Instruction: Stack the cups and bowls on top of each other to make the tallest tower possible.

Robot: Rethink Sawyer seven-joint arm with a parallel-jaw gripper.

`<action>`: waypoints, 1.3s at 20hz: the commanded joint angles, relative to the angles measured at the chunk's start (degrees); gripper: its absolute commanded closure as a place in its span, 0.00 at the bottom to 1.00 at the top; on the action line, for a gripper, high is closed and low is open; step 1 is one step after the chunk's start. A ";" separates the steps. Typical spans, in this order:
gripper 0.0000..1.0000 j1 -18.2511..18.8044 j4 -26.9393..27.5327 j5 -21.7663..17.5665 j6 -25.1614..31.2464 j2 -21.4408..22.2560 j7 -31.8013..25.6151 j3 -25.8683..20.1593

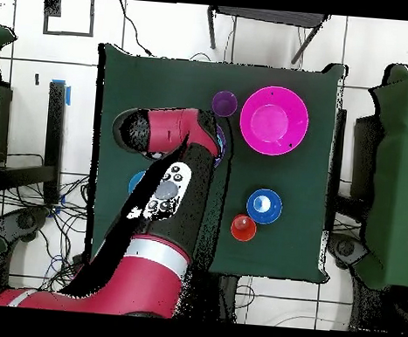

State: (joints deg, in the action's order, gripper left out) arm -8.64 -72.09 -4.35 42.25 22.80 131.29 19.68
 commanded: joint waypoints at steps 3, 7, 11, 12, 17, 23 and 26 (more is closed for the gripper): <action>1.00 0.31 -0.50 -2.40 -2.53 -3.21 2.67 -3.52; 1.00 0.56 -0.68 -2.43 -3.13 -3.20 2.30 -3.67; 1.00 0.61 -0.64 -2.44 -3.52 -3.31 2.27 -3.81; 1.00 0.66 -0.67 -2.45 -3.62 -3.30 2.18 -3.88; 1.00 0.75 -0.65 -2.37 -4.24 -3.37 2.13 -4.20; 1.00 1.22 -0.79 -2.09 -5.04 -3.41 1.64 -4.91; 1.00 1.34 -0.83 -1.98 -5.31 -3.45 1.49 -5.15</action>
State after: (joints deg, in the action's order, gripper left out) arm -8.19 -72.10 -4.35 40.40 22.79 131.29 20.23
